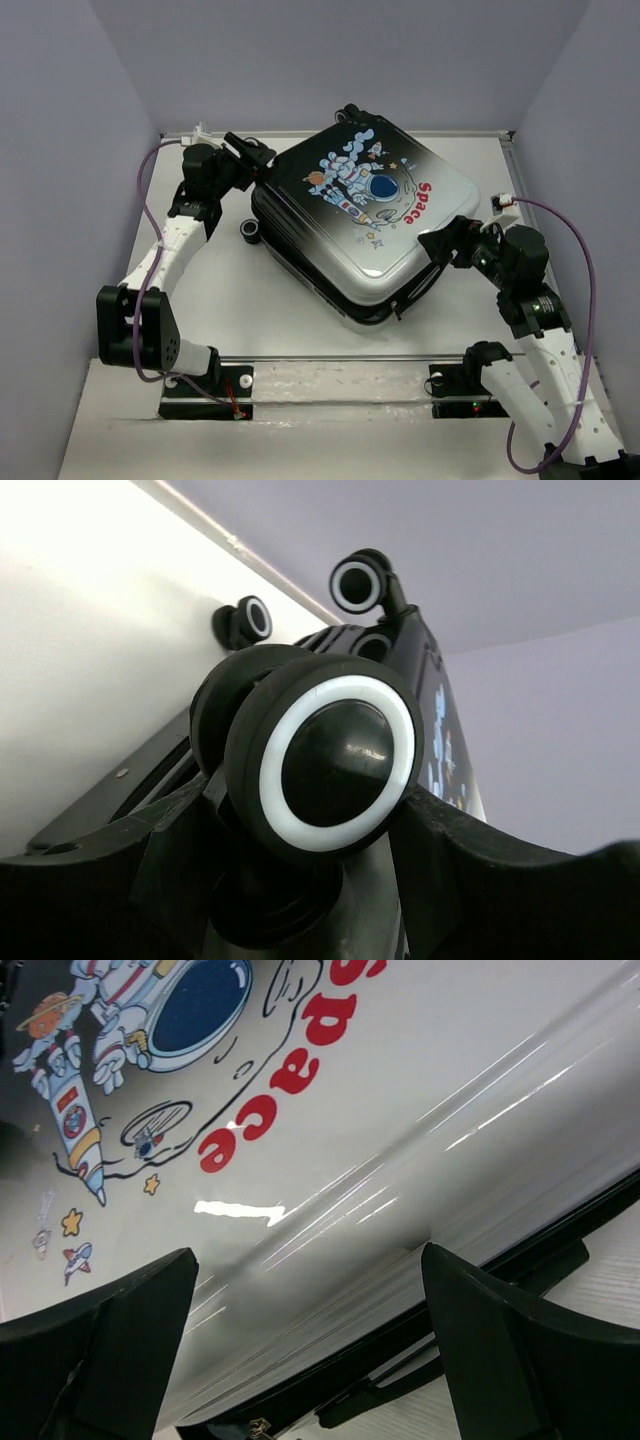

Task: Pack the luggage

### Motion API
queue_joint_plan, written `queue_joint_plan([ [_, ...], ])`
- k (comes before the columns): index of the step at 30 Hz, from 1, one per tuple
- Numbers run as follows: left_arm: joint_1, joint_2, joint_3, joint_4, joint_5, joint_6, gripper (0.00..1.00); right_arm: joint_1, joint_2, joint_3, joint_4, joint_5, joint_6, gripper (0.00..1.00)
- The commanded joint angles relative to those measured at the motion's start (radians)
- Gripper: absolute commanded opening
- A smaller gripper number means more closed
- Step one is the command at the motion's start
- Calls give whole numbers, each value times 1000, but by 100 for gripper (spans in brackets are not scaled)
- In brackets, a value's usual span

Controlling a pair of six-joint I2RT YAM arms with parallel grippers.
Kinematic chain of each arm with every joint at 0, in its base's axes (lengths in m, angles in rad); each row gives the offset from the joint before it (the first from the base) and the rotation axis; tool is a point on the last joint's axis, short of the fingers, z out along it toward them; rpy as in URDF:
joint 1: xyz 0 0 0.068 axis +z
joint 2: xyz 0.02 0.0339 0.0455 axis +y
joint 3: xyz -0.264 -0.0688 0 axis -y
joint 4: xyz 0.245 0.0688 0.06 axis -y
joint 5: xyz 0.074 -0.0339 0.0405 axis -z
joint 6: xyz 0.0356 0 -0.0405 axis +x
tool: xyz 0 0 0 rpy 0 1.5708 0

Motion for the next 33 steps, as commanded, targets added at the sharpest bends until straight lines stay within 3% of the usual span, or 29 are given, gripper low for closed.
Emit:
queue_joint_plan([
  [1,-16,-124,130,72,33,-6,6,6,-10,29,-15,93,13,100],
  [6,-38,-187,119,12,41,8,6,6,-22,52,-32,100,14,100],
  [17,-41,-355,-160,-15,5,22,6,6,-83,76,-117,102,-1,100],
  [25,-41,-310,-220,41,-19,34,6,6,-120,148,-212,30,-32,98],
  [26,-41,-294,-214,45,-16,35,6,6,-123,148,-219,8,-39,95],
  [28,-41,-257,-197,48,-15,45,6,6,-137,141,-238,-63,-46,80],
  [29,-41,-244,-199,52,-16,45,6,6,-145,134,-241,-97,-46,67],
  [33,-36,-211,-211,68,-33,60,6,6,-197,93,-244,-266,-12,39],
])
